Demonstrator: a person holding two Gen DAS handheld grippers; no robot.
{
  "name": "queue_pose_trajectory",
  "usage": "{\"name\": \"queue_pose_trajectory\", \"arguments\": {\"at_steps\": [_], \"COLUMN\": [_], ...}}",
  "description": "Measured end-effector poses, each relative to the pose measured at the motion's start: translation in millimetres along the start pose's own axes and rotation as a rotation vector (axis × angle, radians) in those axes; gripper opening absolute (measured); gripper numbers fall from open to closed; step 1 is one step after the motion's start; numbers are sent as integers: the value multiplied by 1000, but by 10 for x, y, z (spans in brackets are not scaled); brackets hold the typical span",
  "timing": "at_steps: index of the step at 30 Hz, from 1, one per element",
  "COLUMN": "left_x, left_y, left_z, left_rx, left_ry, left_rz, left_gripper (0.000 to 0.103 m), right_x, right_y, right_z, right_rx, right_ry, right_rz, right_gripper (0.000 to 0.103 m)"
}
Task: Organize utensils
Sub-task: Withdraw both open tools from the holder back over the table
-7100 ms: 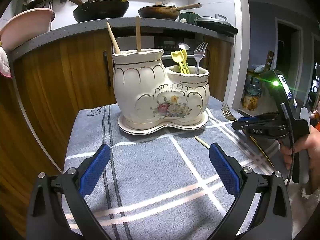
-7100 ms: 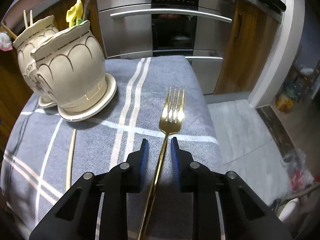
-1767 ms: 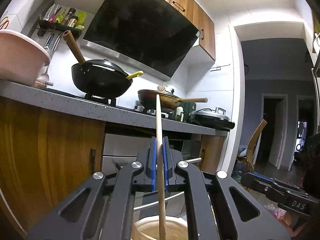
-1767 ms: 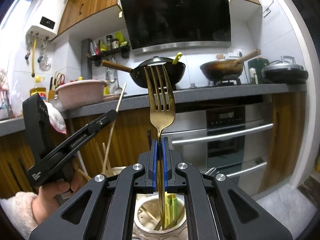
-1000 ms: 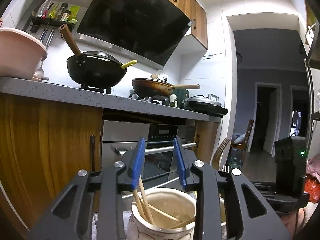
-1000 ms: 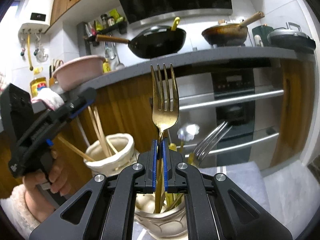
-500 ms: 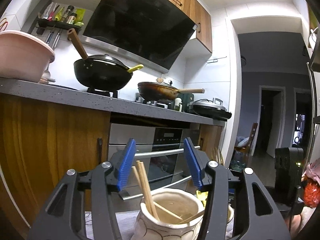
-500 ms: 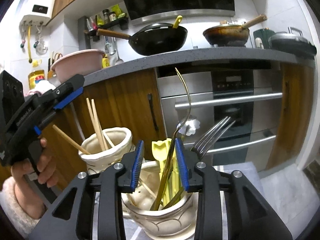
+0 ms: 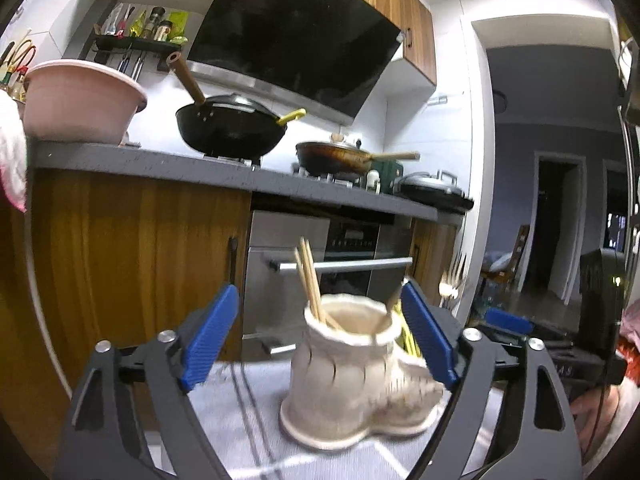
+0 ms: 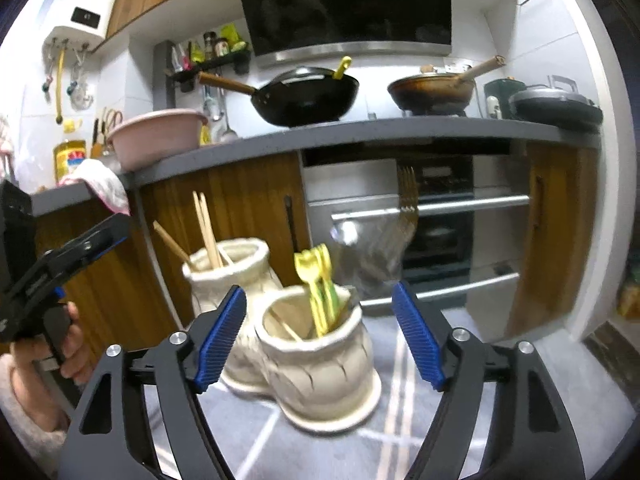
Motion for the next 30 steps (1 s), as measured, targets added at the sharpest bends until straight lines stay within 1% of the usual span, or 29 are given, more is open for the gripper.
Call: {"name": "queue_pose_trajectory", "arguments": {"at_steps": [4,6,8,10,12,18,20,28,30], "left_x": [18,23,27,36,52,86,90,33,30], "left_y": [115,169,216,260,290,301,284,258,262], "left_z": [174,256,310,358,412,533,559,551,547], "left_rx": [-41,-55,-62,-58,-55,-66,-78,-86,-84], "left_ry": [-30,-49,-63,-81,-113,-152,-157,-137,-137], "left_rz": [-28,-51,-68,-88,-113,-134,-140,-175,-173], "left_gripper": [88,93,97,97,97,97,97,97,97], "right_x": [-29,-56,-85,-105,-118,-123,-137,-131,-129], "right_y": [75,105,144,176,201,264,264,291,293], "right_z": [141,207,246,276,295,314,318,309,310], "right_rx": [-21,-24,-11,13,31,85,90,106,107], "right_ry": [17,36,64,91,103,119,127,121,119], "right_rz": [18,37,61,78,88,108,105,104,105], "right_gripper": [85,86,89,94,95,97,97,97,97]}}
Point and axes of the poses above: each gripper's, at about its wrist camera, not at the fingertips, and y roughly against the way its jaws point, x to its right, z to its underside, the point moved 3 cm from there along -y, roughly the way its jaws point, and after that the axes turned 7 degrees about y, right-handed, at the moved point
